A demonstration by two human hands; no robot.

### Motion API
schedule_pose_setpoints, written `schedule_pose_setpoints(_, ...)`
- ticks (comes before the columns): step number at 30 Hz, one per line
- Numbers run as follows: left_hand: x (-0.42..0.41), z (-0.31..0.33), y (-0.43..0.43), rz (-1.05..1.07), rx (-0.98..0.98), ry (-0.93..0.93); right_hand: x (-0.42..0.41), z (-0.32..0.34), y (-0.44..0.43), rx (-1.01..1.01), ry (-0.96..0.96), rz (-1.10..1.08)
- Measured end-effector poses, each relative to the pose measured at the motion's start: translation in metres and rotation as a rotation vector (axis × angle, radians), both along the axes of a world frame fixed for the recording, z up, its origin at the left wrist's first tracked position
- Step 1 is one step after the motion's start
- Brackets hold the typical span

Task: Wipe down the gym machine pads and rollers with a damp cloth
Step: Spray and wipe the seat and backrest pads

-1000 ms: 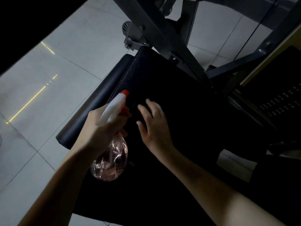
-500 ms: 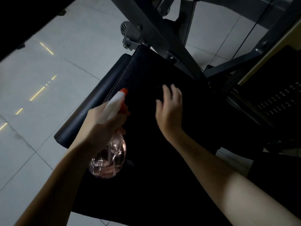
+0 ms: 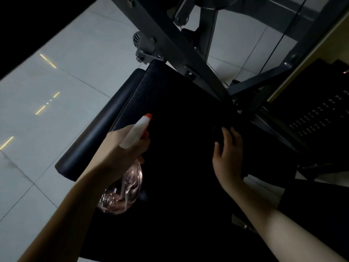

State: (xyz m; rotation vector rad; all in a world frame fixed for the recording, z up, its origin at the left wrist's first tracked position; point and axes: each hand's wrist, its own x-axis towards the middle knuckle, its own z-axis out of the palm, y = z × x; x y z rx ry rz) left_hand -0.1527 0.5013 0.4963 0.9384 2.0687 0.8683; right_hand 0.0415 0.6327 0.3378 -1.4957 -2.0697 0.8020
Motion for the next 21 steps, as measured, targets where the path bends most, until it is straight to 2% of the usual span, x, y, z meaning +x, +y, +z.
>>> schedule_pose_setpoints(2, 0.000, -0.008, 0.003, -0.004, -0.038, 0.001, -0.033, 0.009, 0.003, 0.011, 0.023, -0.013)
schedule_pose_setpoints(5, 0.005, -0.010, 0.010, 0.003, -0.118, 0.022, -0.063, 0.015, 0.010, 0.093, 0.050, 0.186)
schedule_pose_setpoints(9, 0.007, -0.012, 0.014, -0.036, -0.193, 0.090, -0.024, 0.005, 0.025, 0.123, 0.011, 0.375)
schedule_pose_setpoints(15, 0.002, -0.015, 0.018, -0.079, -0.168, 0.034, 0.072, -0.016, 0.026, -0.061, -0.002, 0.071)
schedule_pose_setpoints(21, 0.008, -0.015, 0.054, -0.099, -0.166, -0.029, 0.070, -0.020, 0.019, -0.060, 0.009, -0.005)
